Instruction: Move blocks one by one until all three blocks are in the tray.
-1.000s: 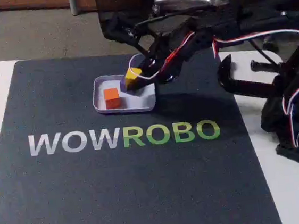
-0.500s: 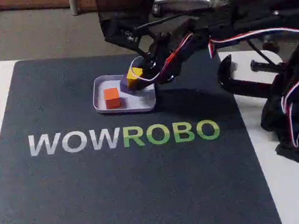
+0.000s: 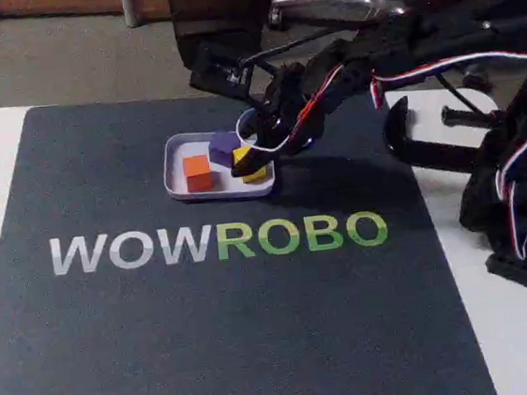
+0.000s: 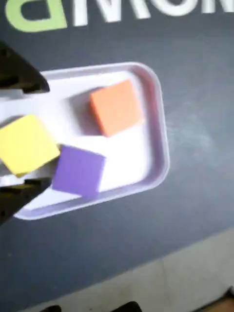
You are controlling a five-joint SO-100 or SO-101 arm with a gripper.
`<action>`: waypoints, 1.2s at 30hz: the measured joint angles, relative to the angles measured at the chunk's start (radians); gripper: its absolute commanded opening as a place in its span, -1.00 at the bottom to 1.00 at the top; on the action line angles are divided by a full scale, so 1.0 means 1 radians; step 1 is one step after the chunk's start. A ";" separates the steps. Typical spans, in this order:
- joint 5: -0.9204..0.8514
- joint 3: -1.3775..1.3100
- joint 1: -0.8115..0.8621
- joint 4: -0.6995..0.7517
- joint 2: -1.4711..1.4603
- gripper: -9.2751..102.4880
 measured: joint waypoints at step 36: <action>-0.170 0.811 -0.255 0.252 1.164 -0.98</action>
